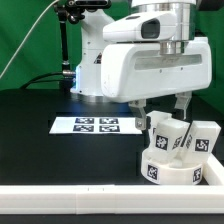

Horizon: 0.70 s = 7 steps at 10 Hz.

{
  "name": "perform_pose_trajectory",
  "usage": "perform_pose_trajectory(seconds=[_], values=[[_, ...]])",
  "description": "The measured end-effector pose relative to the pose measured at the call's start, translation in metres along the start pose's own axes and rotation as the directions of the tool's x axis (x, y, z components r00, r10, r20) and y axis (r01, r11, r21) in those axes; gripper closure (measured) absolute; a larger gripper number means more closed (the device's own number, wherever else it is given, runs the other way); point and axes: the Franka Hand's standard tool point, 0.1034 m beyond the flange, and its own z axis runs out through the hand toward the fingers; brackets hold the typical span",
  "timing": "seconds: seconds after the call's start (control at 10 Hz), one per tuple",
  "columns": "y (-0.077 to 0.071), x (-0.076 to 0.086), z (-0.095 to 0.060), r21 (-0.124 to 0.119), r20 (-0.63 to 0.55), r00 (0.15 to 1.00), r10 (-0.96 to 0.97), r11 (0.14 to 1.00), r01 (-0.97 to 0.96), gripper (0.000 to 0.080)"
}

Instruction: Assemble stool

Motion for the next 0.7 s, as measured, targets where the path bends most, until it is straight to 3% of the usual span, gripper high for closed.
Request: perform_pose_trajectory(seconds=[0.1,0.3,0.4,0.5,0.7], values=[[-0.0012,0.0002,0.0009,-0.001,-0.001,1.000,0.006,1.000,-0.006,0.0150],[-0.0016,-0.0005,0.0027,-0.001,0.002,1.000,0.005,1.000,-0.005,0.0409],[-0.0013,-0.0006,0.0032,-0.001,0.003,1.000,0.005,1.000,-0.005,0.0409],[-0.0011,-0.0007,0.0032,-0.001,0.003,1.000,0.006,1.000,-0.006,0.0463],[-0.0009,-0.0008,0.0032,-0.001,0.003,0.999,0.035,0.999,-0.035,0.0462]])
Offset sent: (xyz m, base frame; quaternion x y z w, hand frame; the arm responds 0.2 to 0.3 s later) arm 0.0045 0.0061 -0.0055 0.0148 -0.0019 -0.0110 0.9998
